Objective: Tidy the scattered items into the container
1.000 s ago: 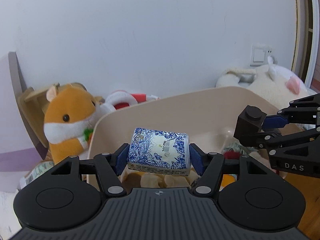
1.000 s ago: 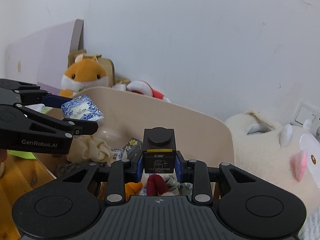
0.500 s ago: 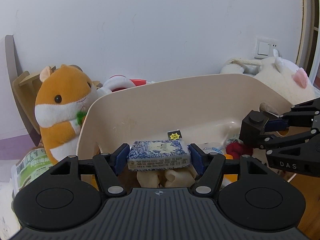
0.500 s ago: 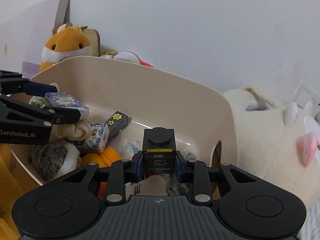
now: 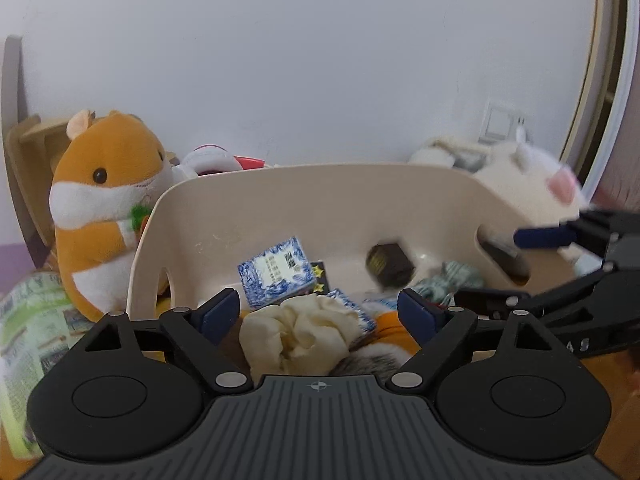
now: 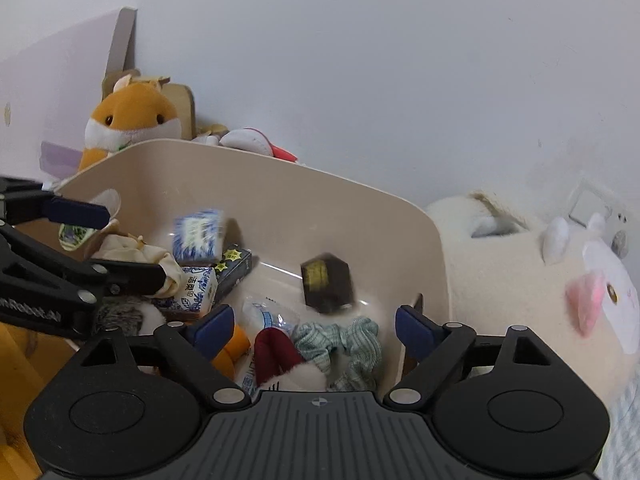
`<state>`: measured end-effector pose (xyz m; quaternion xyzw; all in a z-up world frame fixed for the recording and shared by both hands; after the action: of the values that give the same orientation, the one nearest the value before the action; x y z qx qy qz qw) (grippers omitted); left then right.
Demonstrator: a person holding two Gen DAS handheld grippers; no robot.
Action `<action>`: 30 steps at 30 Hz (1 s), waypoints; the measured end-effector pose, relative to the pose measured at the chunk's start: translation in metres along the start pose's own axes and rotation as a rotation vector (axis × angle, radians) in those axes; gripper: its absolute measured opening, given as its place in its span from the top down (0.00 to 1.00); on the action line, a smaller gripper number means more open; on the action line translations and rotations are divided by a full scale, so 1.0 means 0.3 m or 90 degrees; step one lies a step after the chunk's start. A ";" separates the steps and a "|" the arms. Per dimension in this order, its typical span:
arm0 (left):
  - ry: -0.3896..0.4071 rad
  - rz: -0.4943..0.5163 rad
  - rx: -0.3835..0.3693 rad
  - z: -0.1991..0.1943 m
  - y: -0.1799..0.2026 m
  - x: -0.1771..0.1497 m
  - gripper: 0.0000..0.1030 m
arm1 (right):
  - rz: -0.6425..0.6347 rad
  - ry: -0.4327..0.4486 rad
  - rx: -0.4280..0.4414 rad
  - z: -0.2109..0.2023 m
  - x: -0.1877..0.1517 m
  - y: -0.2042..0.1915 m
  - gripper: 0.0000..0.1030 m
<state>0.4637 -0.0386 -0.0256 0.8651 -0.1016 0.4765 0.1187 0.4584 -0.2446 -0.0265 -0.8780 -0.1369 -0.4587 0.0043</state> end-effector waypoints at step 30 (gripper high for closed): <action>0.040 0.008 0.078 -0.284 0.079 0.011 0.12 | 0.069 0.061 -0.019 -0.291 0.008 0.003 0.00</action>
<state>0.3904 -0.0355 0.0238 0.8548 -0.0738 0.5095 0.0653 0.3896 -0.2565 0.0260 -0.8612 -0.0817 -0.5012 0.0227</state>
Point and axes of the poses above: each gripper's, at about its wrist camera, not at the fingertips, and z roughly the way its jaws point, y to its right, x to its top, the point moved 4 cm from there along z, roughly the way its jaws point, and after that the axes turned 5 degrees about y, right-handed, at the moved point
